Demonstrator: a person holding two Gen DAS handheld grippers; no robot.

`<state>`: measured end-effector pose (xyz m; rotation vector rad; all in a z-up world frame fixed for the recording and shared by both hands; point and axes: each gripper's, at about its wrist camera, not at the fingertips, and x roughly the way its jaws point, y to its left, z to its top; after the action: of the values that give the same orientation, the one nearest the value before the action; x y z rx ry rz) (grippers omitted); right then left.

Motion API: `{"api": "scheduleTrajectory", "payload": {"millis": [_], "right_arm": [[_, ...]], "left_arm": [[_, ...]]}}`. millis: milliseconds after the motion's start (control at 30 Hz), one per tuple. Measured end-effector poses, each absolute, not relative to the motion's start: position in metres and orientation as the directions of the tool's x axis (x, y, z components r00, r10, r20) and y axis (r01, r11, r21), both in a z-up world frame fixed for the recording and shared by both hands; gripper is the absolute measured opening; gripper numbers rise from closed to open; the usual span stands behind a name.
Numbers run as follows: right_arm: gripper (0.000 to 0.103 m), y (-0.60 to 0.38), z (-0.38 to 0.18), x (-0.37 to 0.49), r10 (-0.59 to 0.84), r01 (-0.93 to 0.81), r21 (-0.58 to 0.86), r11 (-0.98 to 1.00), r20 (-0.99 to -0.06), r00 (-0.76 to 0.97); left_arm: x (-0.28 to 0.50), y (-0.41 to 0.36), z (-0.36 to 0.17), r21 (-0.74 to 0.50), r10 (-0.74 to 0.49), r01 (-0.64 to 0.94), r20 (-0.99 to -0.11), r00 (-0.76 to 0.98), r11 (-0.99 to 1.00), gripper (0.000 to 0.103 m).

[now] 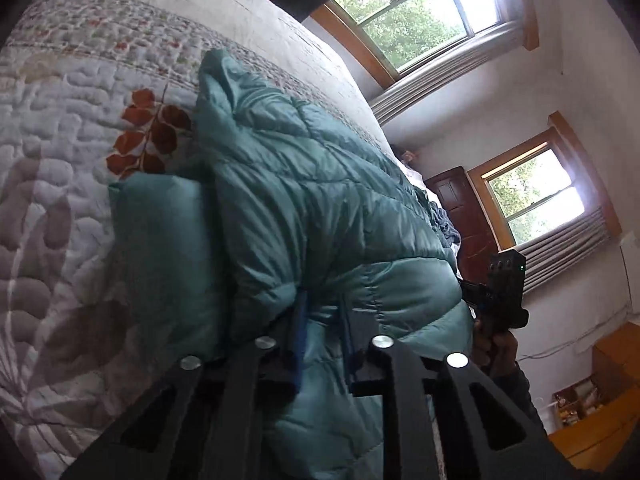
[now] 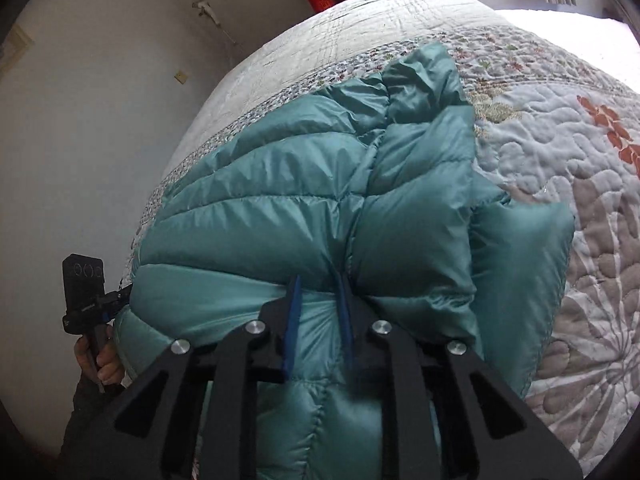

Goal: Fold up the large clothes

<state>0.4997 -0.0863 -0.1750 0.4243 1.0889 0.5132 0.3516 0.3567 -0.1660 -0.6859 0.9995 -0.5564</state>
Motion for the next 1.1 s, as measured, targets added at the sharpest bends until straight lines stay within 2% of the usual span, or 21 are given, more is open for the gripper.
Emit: {"api": "scheduleTrajectory", "payload": {"millis": [67,100,133,167,200,233,300,367,433,533,600,633,667,733,767,800,867,933,967,1033,1100], "right_arm": [[0.000,-0.092,-0.184,0.502,0.589,-0.173,0.569,0.804,-0.722,0.364],[0.000,-0.096,-0.184,0.502,0.602,-0.158,0.589,0.793,-0.716,0.354],[0.002,-0.098,-0.179,0.497,0.606,-0.149,0.597,0.789,-0.714,0.350],[0.013,-0.102,-0.168,0.491,0.603,-0.149,0.595,0.790,-0.708,0.368],[0.027,-0.105,-0.156,0.484,0.608,-0.160,0.600,0.784,-0.692,0.389],[0.028,-0.111,-0.140,0.471,0.631,-0.183,0.619,0.763,-0.654,0.418],[0.030,-0.119,-0.123,0.445,0.654,-0.212,0.637,0.741,-0.616,0.439],[0.030,-0.127,-0.124,0.422,0.676,-0.225,0.654,0.722,-0.597,0.432],[0.030,-0.130,-0.136,0.415,0.691,-0.212,0.674,0.708,-0.599,0.405],[0.019,-0.130,-0.165,0.410,0.688,-0.175,0.683,0.710,-0.617,0.383],[0.000,-0.134,-0.177,0.412,0.683,-0.162,0.681,0.714,-0.628,0.373],[0.000,-0.136,-0.182,0.415,0.677,-0.151,0.678,0.720,-0.635,0.373],[0.000,-0.138,-0.186,0.417,0.684,-0.145,0.688,0.711,-0.631,0.366],[0.000,-0.141,-0.186,0.419,0.678,-0.142,0.681,0.719,-0.640,0.363],[0.000,-0.142,-0.180,0.416,0.672,-0.133,0.678,0.722,-0.644,0.365],[0.010,-0.143,-0.170,0.409,0.683,-0.136,0.693,0.708,-0.624,0.379],[0.013,-0.136,-0.147,0.397,0.725,-0.192,0.722,0.664,-0.561,0.399],[0.014,-0.114,-0.134,0.390,0.786,-0.240,0.767,0.595,-0.495,0.370],[0.016,-0.098,-0.134,0.391,0.814,-0.251,0.788,0.562,-0.473,0.337],[0.016,-0.065,-0.143,0.396,0.840,-0.259,0.805,0.534,-0.469,0.273],[0.016,-0.044,-0.157,0.402,0.834,-0.240,0.802,0.546,-0.493,0.248]], "left_arm": [[0.348,0.364,-0.177,-0.765,-0.718,0.089,-0.549,0.428,0.638,0.003],[0.345,0.366,-0.174,-0.761,-0.710,0.081,-0.554,0.434,0.644,0.002],[0.339,0.368,-0.166,-0.748,-0.694,0.079,-0.565,0.446,0.659,0.010],[0.331,0.369,-0.152,-0.732,-0.679,0.091,-0.568,0.466,0.675,0.033],[0.318,0.369,-0.132,-0.705,-0.654,0.114,-0.568,0.499,0.699,0.044],[0.305,0.363,-0.118,-0.687,-0.646,0.150,-0.555,0.524,0.711,0.055],[0.277,0.358,-0.090,-0.684,-0.670,0.228,-0.493,0.556,0.693,0.060],[0.257,0.348,-0.080,-0.741,-0.763,0.319,-0.383,0.520,0.590,0.069],[0.253,0.326,-0.091,-0.758,-0.812,0.356,-0.375,0.447,0.546,0.069],[0.268,0.309,-0.133,-0.758,-0.796,0.292,-0.462,0.390,0.583,0.062],[0.280,0.311,-0.155,-0.744,-0.774,0.258,-0.512,0.373,0.617,0.044],[0.285,0.317,-0.165,-0.744,-0.768,0.239,-0.527,0.364,0.624,0.028],[0.289,0.324,-0.172,-0.759,-0.773,0.216,-0.523,0.358,0.614,0.016],[0.292,0.336,-0.180,-0.782,-0.784,0.185,-0.515,0.348,0.596,0.011],[0.289,0.339,-0.177,-0.778,-0.778,0.178,-0.524,0.347,0.603,0.016],[0.284,0.337,-0.174,-0.777,-0.777,0.179,-0.524,0.348,0.604,0.023],[0.268,0.343,-0.150,-0.800,-0.810,0.231,-0.453,0.374,0.554,0.063],[0.264,0.339,-0.129,-0.839,-0.864,0.285,-0.356,0.357,0.463,0.066],[0.265,0.331,-0.124,-0.844,-0.875,0.297,-0.340,0.345,0.446,0.066],[0.278,0.311,-0.121,-0.839,-0.877,0.302,-0.356,0.322,0.452,0.066],[0.290,0.303,-0.128,-0.826,-0.852,0.262,-0.412,0.321,0.498,0.067]]}}
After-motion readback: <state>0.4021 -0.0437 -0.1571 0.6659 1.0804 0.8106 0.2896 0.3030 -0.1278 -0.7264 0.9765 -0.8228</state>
